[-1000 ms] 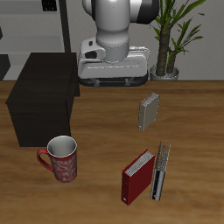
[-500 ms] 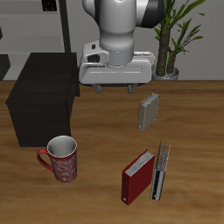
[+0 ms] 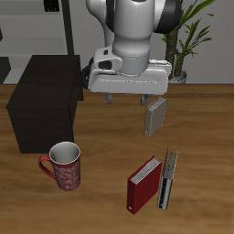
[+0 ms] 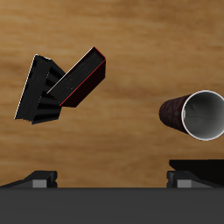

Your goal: Place the red book in the top region of the shelf

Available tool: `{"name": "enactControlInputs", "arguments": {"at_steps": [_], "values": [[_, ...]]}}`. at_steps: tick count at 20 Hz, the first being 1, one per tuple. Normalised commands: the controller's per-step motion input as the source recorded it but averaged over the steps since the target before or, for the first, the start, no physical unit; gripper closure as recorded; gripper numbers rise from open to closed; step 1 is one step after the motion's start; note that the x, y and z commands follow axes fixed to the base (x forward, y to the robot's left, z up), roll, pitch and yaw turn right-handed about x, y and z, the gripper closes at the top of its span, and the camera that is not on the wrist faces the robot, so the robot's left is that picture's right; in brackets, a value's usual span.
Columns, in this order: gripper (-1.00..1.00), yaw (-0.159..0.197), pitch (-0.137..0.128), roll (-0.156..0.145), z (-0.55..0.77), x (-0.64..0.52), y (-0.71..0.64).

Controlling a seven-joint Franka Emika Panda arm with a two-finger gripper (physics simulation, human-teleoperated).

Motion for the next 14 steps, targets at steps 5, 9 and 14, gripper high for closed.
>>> {"name": "enactControlInputs", "arguments": {"at_steps": [5,9,14], "values": [[-1.00,-0.030,-0.011,-0.001,0.02,0.16,0.06],[-1.00,-0.076,-0.021,-0.027,0.01,0.37,-0.02],[-1.00,-0.049,-0.018,-0.014,0.01,0.22,-0.08]]}}
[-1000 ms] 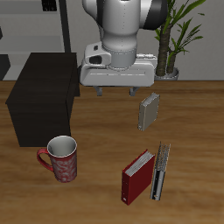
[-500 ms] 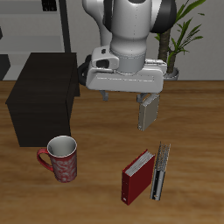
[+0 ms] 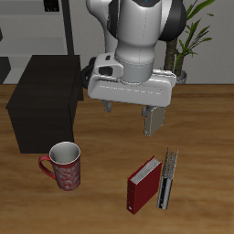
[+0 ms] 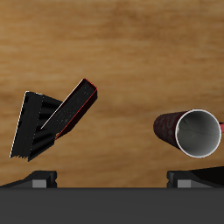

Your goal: Place the red book in the top region of the shelf

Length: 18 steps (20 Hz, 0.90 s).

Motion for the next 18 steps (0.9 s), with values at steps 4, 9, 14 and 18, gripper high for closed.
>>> {"name": "enactControlInputs", "arguments": {"at_steps": [4,9,14,18], "values": [[-1.00,-0.031,-0.019,-0.012,-0.06,0.24,0.00],[-1.00,-0.050,-0.004,0.004,-0.09,0.19,0.12],[-1.00,-0.047,-0.006,-0.005,-0.05,0.11,0.06],[-1.00,-0.116,-0.027,-0.007,-0.05,0.09,0.06]]}}
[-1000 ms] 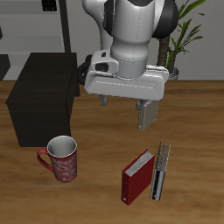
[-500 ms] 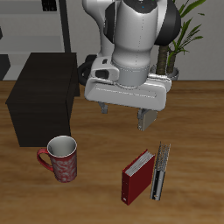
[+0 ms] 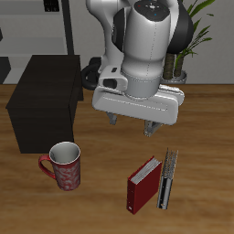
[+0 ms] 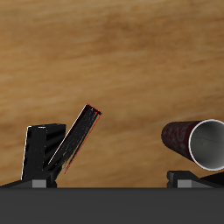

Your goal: Place the red book in the top region of the shelf

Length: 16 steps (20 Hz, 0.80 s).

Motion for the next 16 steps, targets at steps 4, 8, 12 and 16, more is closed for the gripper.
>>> {"name": "enactControlInputs", "arguments": {"at_steps": [4,8,12,16], "values": [[-1.00,-0.031,-0.036,0.007,-0.05,0.05,0.10],[-1.00,-0.086,-0.012,0.016,-0.07,0.07,0.08],[-1.00,-0.092,-0.012,0.002,-0.08,0.01,0.09],[-1.00,-0.035,0.010,-0.018,-0.06,0.04,0.02]]}}
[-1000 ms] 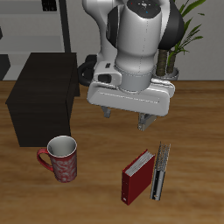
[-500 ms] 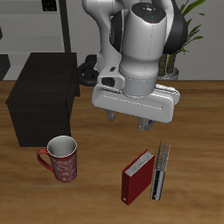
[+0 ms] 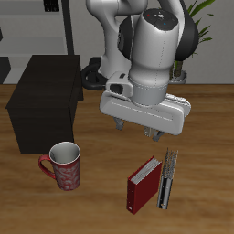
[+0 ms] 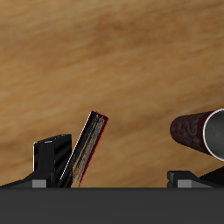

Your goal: Place the red book in the top region of the shelf

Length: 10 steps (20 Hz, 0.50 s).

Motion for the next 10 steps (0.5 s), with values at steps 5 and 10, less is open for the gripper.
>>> {"name": "enactControlInputs", "arguments": {"at_steps": [5,10], "values": [[-1.00,-0.045,-0.005,-0.014,-0.07,0.05,-0.02],[-1.00,-0.087,0.011,0.002,-0.05,0.07,-0.03]]}}
